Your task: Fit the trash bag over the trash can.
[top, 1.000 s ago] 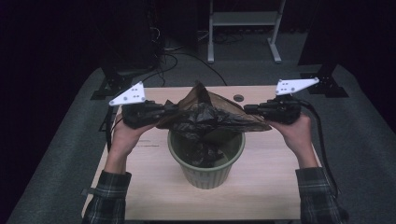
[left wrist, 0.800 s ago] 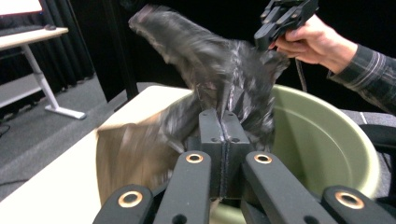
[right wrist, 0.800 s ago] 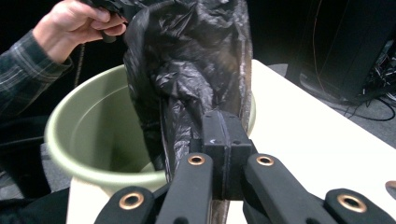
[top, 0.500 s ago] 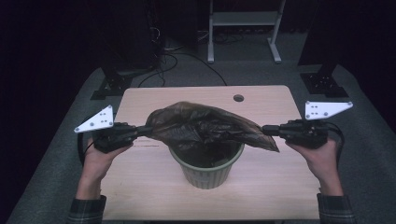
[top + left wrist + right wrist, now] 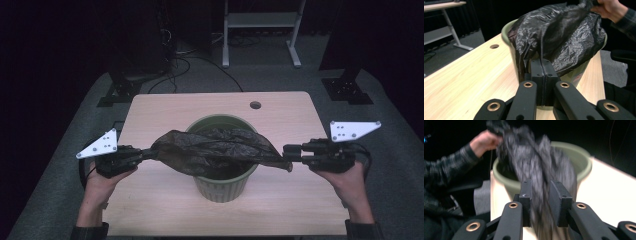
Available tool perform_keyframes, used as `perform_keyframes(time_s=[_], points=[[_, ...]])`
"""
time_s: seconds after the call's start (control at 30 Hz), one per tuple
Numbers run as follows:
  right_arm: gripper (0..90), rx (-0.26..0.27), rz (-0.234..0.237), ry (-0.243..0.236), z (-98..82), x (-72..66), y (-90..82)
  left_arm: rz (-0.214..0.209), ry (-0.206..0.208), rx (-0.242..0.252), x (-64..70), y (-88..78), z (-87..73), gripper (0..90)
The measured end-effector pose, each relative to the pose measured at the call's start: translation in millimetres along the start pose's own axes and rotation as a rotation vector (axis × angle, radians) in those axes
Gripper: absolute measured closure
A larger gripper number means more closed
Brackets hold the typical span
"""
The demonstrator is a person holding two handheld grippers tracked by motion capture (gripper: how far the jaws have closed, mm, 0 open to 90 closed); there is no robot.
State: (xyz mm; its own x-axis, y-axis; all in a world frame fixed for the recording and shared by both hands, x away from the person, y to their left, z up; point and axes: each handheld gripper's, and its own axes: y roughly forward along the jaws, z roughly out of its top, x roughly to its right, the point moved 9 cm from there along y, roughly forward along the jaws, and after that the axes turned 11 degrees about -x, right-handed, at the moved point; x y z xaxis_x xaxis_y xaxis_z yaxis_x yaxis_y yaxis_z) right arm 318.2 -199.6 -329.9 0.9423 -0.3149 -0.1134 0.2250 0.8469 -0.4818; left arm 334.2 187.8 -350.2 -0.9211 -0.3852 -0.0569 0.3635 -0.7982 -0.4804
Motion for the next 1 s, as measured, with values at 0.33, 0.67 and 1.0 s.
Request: perform_keyframes(time_s=[0.33,0.67,1.0], points=[[63.4,-0.052,-0.003,-0.070,54.2,19.2,54.4,-0.024,0.029,-0.003,2.8,13.0,9.0,89.5],[89.9,-0.139,-0.043,-0.062,62.0,42.0,98.1,-0.033,0.054,0.005,-1.3,25.1,16.2,89.5],[90.0,-0.122,-0.132,0.070,63.7,117.1,120.4,-0.013,0.053,-0.021,-13.5,43.7,14.5,89.6]])
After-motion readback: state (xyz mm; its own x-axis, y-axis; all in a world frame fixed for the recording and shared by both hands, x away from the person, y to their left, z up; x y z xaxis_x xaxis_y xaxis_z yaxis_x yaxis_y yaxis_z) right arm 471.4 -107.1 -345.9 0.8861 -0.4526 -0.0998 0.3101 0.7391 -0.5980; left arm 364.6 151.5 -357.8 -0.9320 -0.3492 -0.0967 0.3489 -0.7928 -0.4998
